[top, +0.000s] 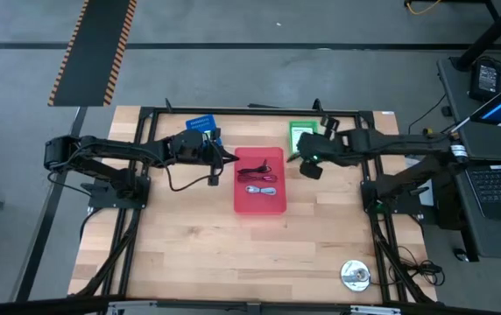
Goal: Pick and place items into bin
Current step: Return to Home Position
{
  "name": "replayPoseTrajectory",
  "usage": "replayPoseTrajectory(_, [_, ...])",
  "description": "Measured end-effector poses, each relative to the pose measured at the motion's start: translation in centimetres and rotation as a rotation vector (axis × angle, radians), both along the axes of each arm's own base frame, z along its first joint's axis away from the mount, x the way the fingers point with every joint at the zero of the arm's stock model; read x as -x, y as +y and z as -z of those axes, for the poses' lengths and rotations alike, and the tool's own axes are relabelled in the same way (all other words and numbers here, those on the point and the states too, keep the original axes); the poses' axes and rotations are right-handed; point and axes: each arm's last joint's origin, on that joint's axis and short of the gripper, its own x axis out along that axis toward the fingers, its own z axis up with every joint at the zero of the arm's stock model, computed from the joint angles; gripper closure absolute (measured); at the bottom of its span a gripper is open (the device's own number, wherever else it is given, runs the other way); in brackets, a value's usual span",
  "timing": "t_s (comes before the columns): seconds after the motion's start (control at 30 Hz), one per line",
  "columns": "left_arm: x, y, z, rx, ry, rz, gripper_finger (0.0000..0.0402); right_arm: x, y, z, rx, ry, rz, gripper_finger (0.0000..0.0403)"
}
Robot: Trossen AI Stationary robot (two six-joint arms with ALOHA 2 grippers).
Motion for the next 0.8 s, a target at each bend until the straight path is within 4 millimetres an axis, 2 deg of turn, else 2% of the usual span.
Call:
replayPoseTrajectory(0.13, [-0.1, 0.0, -0.4, 0.022, -0.045, -0.016, 0.0397, 0.9, 1.4, 1.3, 0.013, -0.057, -0.013, 0.0401])
replayPoseTrajectory(0.33, [0.6, -0.3, -1.8, 0.079, -0.108, -0.033, 0.04, 0.8, 3.2, 6.3, 0.008, -0.143, -0.082, 0.0402])
replayPoseTrajectory(0.43, [1.9, -0.8, -2.8, 0.046, -0.158, -0.021, 0.04, 0.7, 3.7, 8.2, 0.003, -0.198, -0.102, 0.0402])
replayPoseTrajectory(0.53, [3.8, -1.3, -2.7, 0.042, -0.186, -0.045, 0.04, 0.6, 4.1, 9.4, -0.003, -0.259, -0.115, 0.0403])
replayPoseTrajectory(0.67, [6.2, -1.9, -1.7, 0.056, -0.251, -0.078, 0.04, -0.1, 4.4, 9.9, -0.006, -0.418, -0.149, 0.0403])
replayPoseTrajectory(0.8, [8.2, -2.2, -0.5, 0.051, -0.347, -0.115, 0.04, -0.6, 4.8, 10.4, -0.045, -0.591, -0.279, 0.0403])
